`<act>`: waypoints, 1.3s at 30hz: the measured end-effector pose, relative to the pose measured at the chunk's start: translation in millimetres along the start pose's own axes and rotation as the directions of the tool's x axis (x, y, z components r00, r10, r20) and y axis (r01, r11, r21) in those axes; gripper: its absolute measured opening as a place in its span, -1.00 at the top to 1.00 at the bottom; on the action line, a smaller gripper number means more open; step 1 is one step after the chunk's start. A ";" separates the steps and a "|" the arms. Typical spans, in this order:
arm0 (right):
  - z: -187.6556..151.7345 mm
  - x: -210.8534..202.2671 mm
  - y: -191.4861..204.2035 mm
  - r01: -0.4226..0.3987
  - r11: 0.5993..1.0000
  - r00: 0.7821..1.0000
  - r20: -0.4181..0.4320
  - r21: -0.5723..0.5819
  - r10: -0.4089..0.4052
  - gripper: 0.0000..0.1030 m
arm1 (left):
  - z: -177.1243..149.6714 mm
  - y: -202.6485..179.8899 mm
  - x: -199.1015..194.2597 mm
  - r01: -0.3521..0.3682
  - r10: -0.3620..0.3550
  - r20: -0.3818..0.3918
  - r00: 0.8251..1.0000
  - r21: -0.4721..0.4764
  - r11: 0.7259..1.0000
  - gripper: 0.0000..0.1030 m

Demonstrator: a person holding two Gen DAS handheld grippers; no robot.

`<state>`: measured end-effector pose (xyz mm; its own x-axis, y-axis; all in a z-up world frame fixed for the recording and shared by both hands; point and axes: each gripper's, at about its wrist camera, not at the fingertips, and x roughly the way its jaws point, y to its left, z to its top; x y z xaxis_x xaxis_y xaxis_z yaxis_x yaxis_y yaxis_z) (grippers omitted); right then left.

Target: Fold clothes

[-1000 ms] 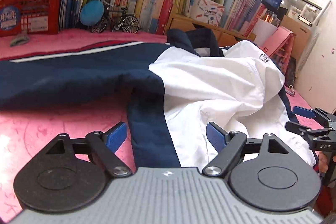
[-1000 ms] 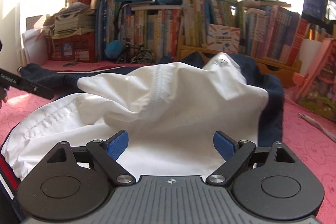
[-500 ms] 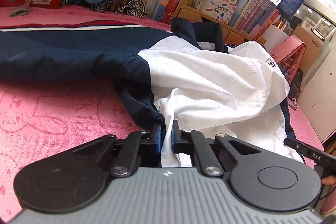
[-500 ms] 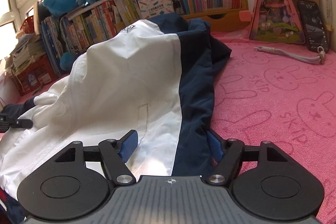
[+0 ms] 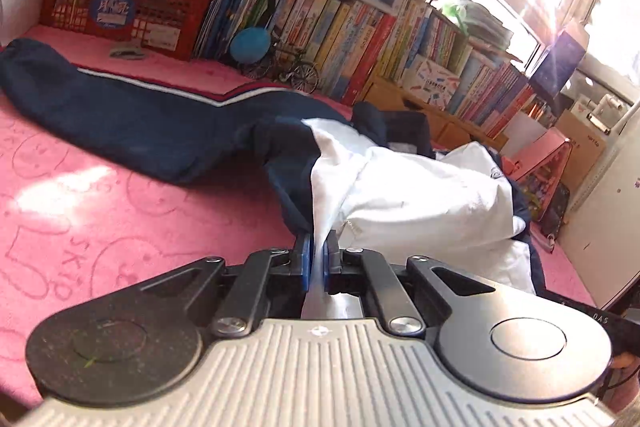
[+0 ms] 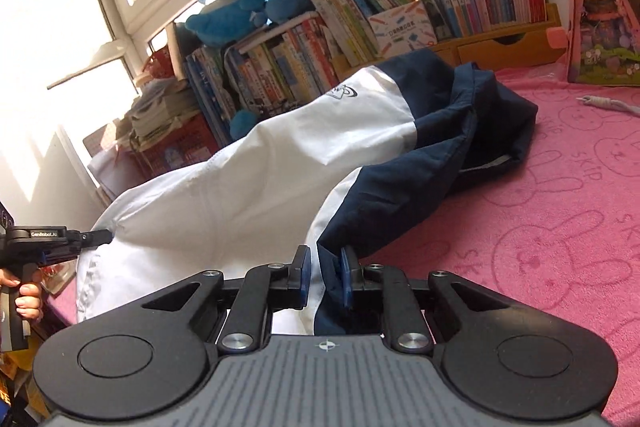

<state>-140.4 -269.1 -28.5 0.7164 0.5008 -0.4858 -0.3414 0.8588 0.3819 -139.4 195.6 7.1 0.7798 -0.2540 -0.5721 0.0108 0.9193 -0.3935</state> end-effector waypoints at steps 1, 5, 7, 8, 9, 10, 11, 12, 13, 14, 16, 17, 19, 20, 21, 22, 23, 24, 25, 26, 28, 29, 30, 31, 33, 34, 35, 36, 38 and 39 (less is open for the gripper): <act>-3.1 -1.2 -1.6 0.026 1.000 0.999 -0.033 -0.014 -0.026 0.64 | -4.0 2.5 -0.2 -0.013 0.013 -0.032 0.999 0.013 1.000 0.76; -5.4 -13.1 -8.0 0.138 0.987 0.986 -0.086 -0.083 -0.145 0.45 | 0.1 9.5 -16.0 -0.033 0.033 0.000 0.999 0.028 0.999 0.49; 2.8 -21.8 -9.4 0.183 0.978 0.981 -0.054 -0.102 -0.189 0.34 | 11.3 10.6 -24.5 -0.043 0.041 0.061 0.997 0.027 0.999 0.45; 9.6 -26.1 -10.5 0.201 0.974 0.979 -0.022 -0.104 -0.204 0.27 | 17.8 7.9 -25.4 -0.054 0.050 0.085 0.995 0.045 0.998 0.39; 16.3 -30.4 -11.6 0.219 0.970 0.976 0.010 -0.105 -0.219 0.23 | 23.8 3.5 -24.5 -0.060 0.053 0.102 0.993 0.073 0.995 0.36; 24.4 -31.9 -11.3 0.231 0.967 0.973 0.041 -0.106 -0.228 0.17 | 28.1 -4.0 -20.3 -0.054 0.042 0.112 0.993 0.105 0.993 0.33; 33.7 -30.7 -9.7 0.239 0.965 0.970 0.071 -0.108 -0.232 0.13 | 31.1 -13.8 -13.9 -0.039 0.023 0.116 0.993 0.138 0.990 0.29; 44.5 -27.0 -6.7 0.245 0.963 0.967 0.098 -0.111 -0.235 0.13 | 31.6 -25.0 -5.2 -0.015 -0.004 0.109 0.994 0.168 0.986 0.26; 56.1 -20.5 -1.9 0.245 0.962 0.965 0.122 -0.122 -0.231 0.13 | 29.6 -37.7 5.9 0.019 -0.037 0.092 0.995 0.195 0.981 0.23; 65.3 -13.2 3.8 0.235 0.962 0.966 0.138 -0.138 -0.217 0.12 | 27.5 -50.0 16.3 0.047 -0.065 0.073 0.995 0.222 0.974 0.22; 85.6 9.7 19.7 0.199 0.965 0.974 0.145 -0.173 -0.175 0.12 | 17.2 -78.0 40.8 0.082 -0.095 0.032 0.995 0.294 0.952 0.22; 95.4 23.6 29.1 0.175 0.966 0.979 0.135 -0.192 -0.150 0.09 | 11.3 -86.9 51.4 0.093 -0.106 0.021 0.994 0.316 0.944 0.22; 115.6 57.5 46.2 0.124 0.966 0.990 0.099 -0.226 -0.104 -0.12 | 0.2 -97.7 70.8 0.117 -0.126 0.003 0.992 0.335 0.935 0.22; 128.4 80.4 55.0 0.104 0.968 0.993 0.076 -0.229 -0.089 -0.23 | -4.2 -99.9 78.9 0.117 -0.122 -0.005 0.992 0.332 0.936 0.22; 140.4 102.7 61.7 0.085 0.970 0.996 0.052 -0.227 -0.075 -0.25 | -8.3 -101.1 85.3 0.110 -0.113 -0.010 0.994 0.336 0.935 0.22; 150.3 125.1 64.8 0.071 0.974 0.997 0.027 -0.217 -0.067 -0.30 | -12.5 -102.1 90.6 0.099 -0.102 -0.011 0.995 0.345 0.933 0.22; 161.4 152.0 67.9 0.062 0.978 0.998 -0.003 -0.198 -0.063 -0.37 | -16.0 -101.9 94.5 0.092 -0.093 -0.013 0.996 0.350 0.932 0.22; 172.4 178.9 70.9 0.053 0.982 0.998 -0.032 -0.180 -0.059 -0.38 | -18.7 -100.5 96.9 0.088 -0.088 -0.014 0.996 0.352 0.932 0.22; 180.3 205.1 72.8 0.059 0.984 0.996 -0.060 -0.166 -0.070 -0.40 | -21.7 -98.5 99.2 0.087 -0.087 -0.015 0.996 0.351 0.932 0.21; 185.1 230.5 73.7 0.080 0.984 0.992 -0.088 -0.157 -0.095 -0.40 | -24.8 -95.7 101.3 0.090 -0.090 -0.016 0.996 0.345 0.934 0.18; 194.6 281.4 75.3 0.123 0.982 0.979 -0.144 -0.142 -0.143 -0.41 | -32.9 -92.9 103.8 0.088 -0.093 -0.003 0.996 0.355 0.931 0.16; 199.4 306.8 76.1 0.145 0.980 0.971 -0.172 -0.136 -0.167 -0.43 | -35.2 -94.2 103.2 0.088 -0.097 0.005 0.995 0.370 0.925 0.09; 204.1 332.3 76.9 0.166 0.978 0.961 -0.200 -0.130 -0.190 -0.48 | -35.8 -96.5 103.3 0.093 -0.102 0.002 0.995 0.382 0.920 0.03; 206.9 353.9 76.2 0.183 0.976 0.950 -0.234 -0.122 -0.207 -0.65 | -36.1 -97.8 103.5 0.097 -0.105 0.000 0.994 0.388 0.917 -0.05; 207.3 386.8 71.6 0.199 0.975 0.925 -0.309 -0.098 -0.220 -0.75 | -35.9 -98.8 104.2 0.101 -0.110 -0.001 0.994 0.390 0.915 -0.07; 206.1 395.6 70.7 0.185 0.979 0.921 -0.331 -0.088 -0.204 -0.43 | -35.7 -98.4 104.1 0.106 -0.114 -0.001 0.993 0.384 0.917 -0.08; 205.1 400.8 72.1 0.162 0.983 0.922 -0.343 -0.086 -0.182 0.43 | -34.7 -96.7 103.9 0.113 -0.122 0.000 0.993 0.370 0.922 -0.08; 205.3 404.7 75.7 0.146 0.985 0.923 -0.345 -0.095 -0.170 0.68 | -32.7 -93.9 103.7 0.122 -0.131 0.001 0.991 0.351 0.929 -0.08; 212.2 407.0 95.5 0.151 0.969 0.938 -0.280 -0.196 -0.203 0.86 | -26.0 -88.3 104.0 0.135 -0.141 -0.001 0.990 0.299 0.945 -0.08; 219.5 406.5 108.5 0.154 0.954 0.952 -0.220 -0.256 -0.212 0.87 | -20.5 -85.5 104.2 0.137 -0.143 0.001 0.990 0.269 0.953 -0.08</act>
<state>247.4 4.0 -12.0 0.6209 0.3181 -0.7165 -0.3716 0.9242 0.0883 -71.9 84.3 -33.6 0.7708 -0.3826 -0.5094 0.2859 0.9223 -0.2601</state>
